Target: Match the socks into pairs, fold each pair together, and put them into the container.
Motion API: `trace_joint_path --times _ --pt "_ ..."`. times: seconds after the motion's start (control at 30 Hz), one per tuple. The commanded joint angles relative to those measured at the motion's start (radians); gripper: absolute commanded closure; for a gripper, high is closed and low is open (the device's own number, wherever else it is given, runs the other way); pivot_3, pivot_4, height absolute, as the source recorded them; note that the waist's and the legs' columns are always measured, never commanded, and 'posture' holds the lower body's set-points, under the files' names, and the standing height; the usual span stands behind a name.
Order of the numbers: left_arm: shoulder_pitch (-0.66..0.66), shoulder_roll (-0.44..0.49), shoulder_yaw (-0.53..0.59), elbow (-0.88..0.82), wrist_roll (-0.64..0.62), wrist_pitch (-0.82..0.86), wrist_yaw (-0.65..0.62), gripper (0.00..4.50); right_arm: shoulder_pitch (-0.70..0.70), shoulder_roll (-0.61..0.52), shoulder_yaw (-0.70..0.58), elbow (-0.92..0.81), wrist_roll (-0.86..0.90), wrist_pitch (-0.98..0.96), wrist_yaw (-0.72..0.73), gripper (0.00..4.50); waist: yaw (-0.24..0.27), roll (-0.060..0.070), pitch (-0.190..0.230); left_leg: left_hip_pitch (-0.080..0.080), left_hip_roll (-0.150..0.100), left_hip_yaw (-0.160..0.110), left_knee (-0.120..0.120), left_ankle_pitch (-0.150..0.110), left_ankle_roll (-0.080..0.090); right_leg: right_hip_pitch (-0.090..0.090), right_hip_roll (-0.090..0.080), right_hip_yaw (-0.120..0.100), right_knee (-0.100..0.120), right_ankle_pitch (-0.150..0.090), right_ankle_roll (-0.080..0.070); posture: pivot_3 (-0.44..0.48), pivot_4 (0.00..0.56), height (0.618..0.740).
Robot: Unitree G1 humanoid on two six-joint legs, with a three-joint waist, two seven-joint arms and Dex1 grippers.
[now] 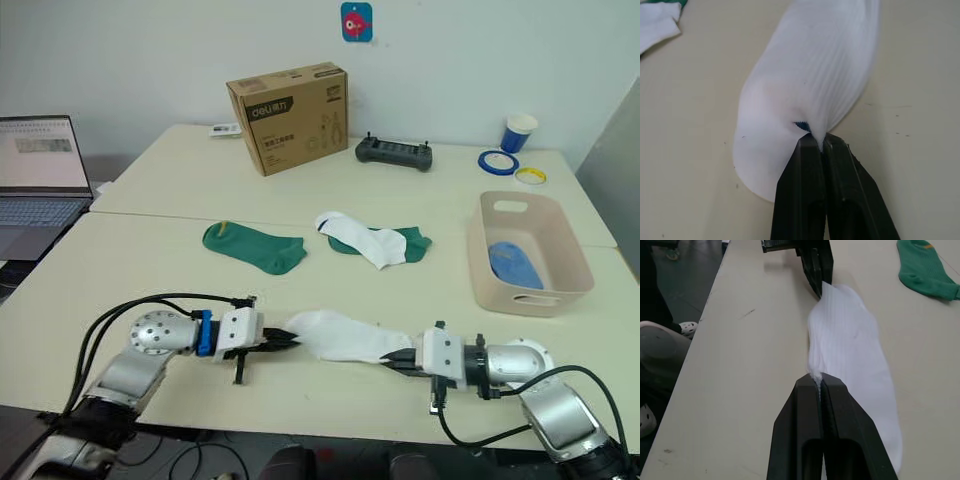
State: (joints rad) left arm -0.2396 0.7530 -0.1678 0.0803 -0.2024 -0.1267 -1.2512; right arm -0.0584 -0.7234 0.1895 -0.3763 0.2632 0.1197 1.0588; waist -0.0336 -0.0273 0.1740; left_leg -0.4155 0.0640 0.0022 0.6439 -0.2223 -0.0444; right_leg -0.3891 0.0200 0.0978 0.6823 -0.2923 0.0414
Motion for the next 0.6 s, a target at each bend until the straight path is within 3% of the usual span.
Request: trace_joint_path --times 0.03,0.2,0.27,0.4,0.6 --pt "0.067 0.098 0.06 -0.228 -0.146 0.212 -0.049 4.5 -0.002 -0.031 -0.055 -0.122 0.128 0.104 0.02 4.48 0.0 0.0 0.0 0.0 0.0 0.0 0.0 0.0 0.0 0.0 0.0 0.0 0.0 0.0 0.0 0.0 0.15 0.74" --pt "0.177 0.307 0.128 -0.471 -0.354 0.556 -0.121 4.5 0.026 -0.113 -0.107 -0.263 0.361 0.356 0.028 4.48 0.0 0.0 0.001 0.001 0.001 -0.001 0.0 0.0 0.0 0.001 0.0 -0.001 0.0 -0.002 -0.004 0.0 0.15 0.74" --pt "0.187 0.347 0.147 -0.525 -0.463 0.687 -0.125 4.5 0.029 -0.143 -0.132 -0.295 0.507 0.498 0.002 4.48 0.002 -0.001 0.002 0.001 0.0 -0.001 0.0 0.0 0.0 0.0 -0.001 -0.001 0.0 -0.004 -0.006 0.0 0.15 0.74" --pt "0.165 0.354 0.109 -0.526 -0.483 0.814 -0.089 4.5 -0.003 -0.149 -0.139 -0.275 0.611 0.628 -0.04 4.48 0.001 -0.001 0.002 0.001 -0.001 0.0 0.001 0.0 0.0 0.001 -0.003 -0.001 0.0 -0.004 -0.006 0.0 0.15 0.74" --pt "0.057 0.292 0.012 -0.412 -0.439 0.91 -0.069 4.5 -0.067 -0.091 -0.116 -0.156 0.576 0.665 -0.085 4.48 0.001 -0.003 0.003 0.002 -0.001 0.001 0.001 0.0 0.0 -0.001 -0.003 -0.001 -0.001 -0.003 -0.006 0.0 0.15 0.74"
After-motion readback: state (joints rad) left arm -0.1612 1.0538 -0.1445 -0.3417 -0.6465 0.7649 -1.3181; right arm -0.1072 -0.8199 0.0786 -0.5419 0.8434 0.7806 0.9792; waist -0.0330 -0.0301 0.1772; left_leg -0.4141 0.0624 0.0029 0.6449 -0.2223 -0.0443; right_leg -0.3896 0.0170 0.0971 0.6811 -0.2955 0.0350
